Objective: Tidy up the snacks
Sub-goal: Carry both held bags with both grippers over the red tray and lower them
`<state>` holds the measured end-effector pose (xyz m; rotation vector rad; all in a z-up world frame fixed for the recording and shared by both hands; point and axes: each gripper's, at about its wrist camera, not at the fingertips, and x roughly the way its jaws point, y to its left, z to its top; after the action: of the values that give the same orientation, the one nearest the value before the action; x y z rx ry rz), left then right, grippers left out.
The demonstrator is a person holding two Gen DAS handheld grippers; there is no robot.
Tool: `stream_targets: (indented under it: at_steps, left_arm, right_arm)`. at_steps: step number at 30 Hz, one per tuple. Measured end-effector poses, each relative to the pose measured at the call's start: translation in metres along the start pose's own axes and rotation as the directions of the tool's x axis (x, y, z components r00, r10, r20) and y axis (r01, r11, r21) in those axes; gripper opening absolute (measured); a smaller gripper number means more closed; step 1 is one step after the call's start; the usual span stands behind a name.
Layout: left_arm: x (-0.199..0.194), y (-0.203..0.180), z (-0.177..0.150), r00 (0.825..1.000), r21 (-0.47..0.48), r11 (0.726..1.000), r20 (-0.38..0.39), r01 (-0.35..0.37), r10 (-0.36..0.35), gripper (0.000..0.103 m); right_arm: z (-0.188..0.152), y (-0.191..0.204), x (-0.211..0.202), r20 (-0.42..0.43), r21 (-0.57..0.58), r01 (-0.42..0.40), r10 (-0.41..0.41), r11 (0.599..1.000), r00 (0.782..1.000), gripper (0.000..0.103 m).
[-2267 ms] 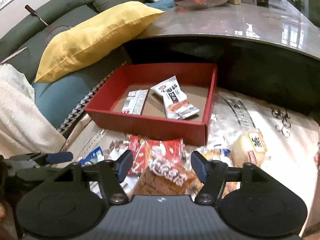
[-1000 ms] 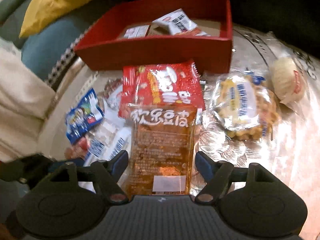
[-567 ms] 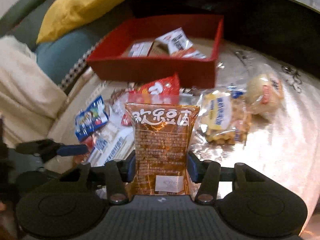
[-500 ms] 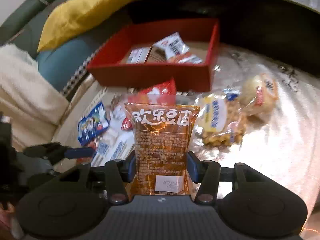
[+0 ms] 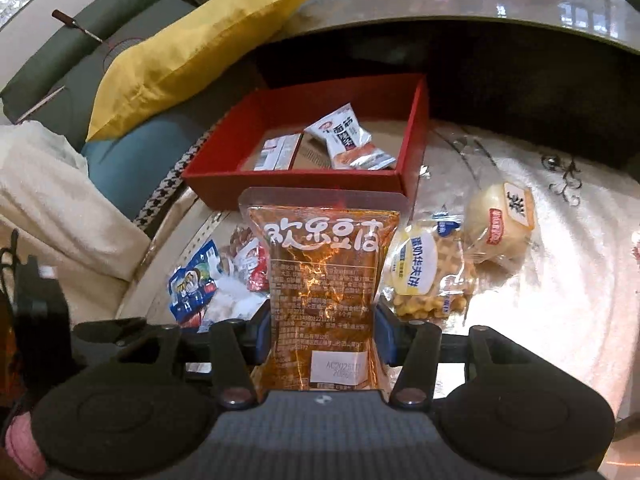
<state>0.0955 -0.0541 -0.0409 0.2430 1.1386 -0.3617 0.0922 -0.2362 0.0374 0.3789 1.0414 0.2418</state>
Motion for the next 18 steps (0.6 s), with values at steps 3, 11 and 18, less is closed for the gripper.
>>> stream_targets:
  at_steps: [3,11,18]
  left_arm:
    - [-0.018,0.003,0.0,1.0,-0.049,0.999,0.031,0.002,-0.001,0.072]
    - [-0.039,0.009,0.03,0.993,-0.115,0.993,0.114,0.034,-0.021,0.072]
    - [-0.037,0.024,0.069,0.983,-0.18,0.982,0.18,0.06,-0.027,0.072]
  right_arm:
    - [0.001,0.003,-0.007,0.012,-0.006,0.003,-0.002,1.0,1.0,0.046]
    - [0.011,-0.01,-0.011,0.035,-0.001,0.019,-0.019,1.0,0.999,0.046]
    - [0.044,-0.005,-0.005,0.082,0.006,0.016,-0.016,1.0,0.996,0.046]
